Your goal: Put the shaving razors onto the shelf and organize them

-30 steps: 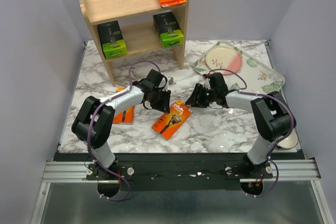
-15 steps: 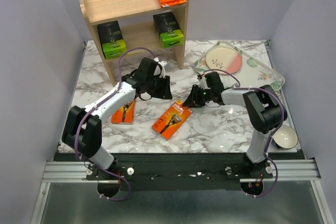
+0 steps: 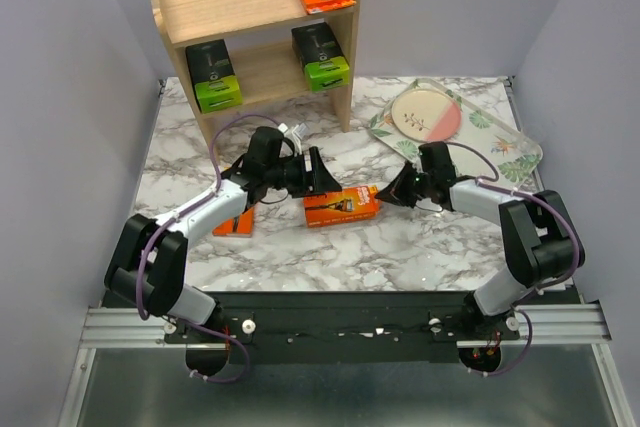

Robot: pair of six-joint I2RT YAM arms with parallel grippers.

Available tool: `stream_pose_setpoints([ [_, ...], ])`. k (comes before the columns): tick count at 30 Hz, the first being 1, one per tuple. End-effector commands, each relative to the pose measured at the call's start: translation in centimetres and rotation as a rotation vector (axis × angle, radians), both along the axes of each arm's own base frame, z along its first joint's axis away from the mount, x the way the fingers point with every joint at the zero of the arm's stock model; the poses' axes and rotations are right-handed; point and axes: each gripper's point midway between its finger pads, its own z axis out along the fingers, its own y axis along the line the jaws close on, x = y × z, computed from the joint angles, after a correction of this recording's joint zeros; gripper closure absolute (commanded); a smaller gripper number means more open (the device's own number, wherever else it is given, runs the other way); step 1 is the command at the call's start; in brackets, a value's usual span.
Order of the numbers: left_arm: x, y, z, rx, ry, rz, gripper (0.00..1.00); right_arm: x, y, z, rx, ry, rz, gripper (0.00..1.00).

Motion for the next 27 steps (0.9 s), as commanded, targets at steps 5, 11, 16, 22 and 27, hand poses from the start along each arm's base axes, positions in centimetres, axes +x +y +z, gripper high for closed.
stream_pose_setpoints([
  [5, 0.2, -0.7, -1.2, -0.116, 0.119, 0.155, 0.19, 1.5, -1.9, -0.7, -0.008, 0.189, -0.322, 0.99],
  [11, 0.9, -0.5, -4.1, -0.035, 0.247, 0.231, 0.16, 3.4, -1.6, -0.2, 0.007, 0.185, -0.350, 0.99],
  [16, 1.1, -0.3, -5.2, -0.002, 0.304, 0.281, 0.16, 5.0, -1.2, 0.6, 0.029, 0.170, -0.372, 0.99],
  [22, 2.8, 0.5, -7.6, 0.037, 0.353, 0.417, 0.16, 4.4, -0.4, 1.5, 0.054, 0.187, -0.358, 0.99],
  [27, 4.3, -0.4, -8.4, 0.037, 0.370, 0.437, 0.21, 2.5, 1.4, 2.0, 0.061, 0.170, -0.296, 0.99],
])
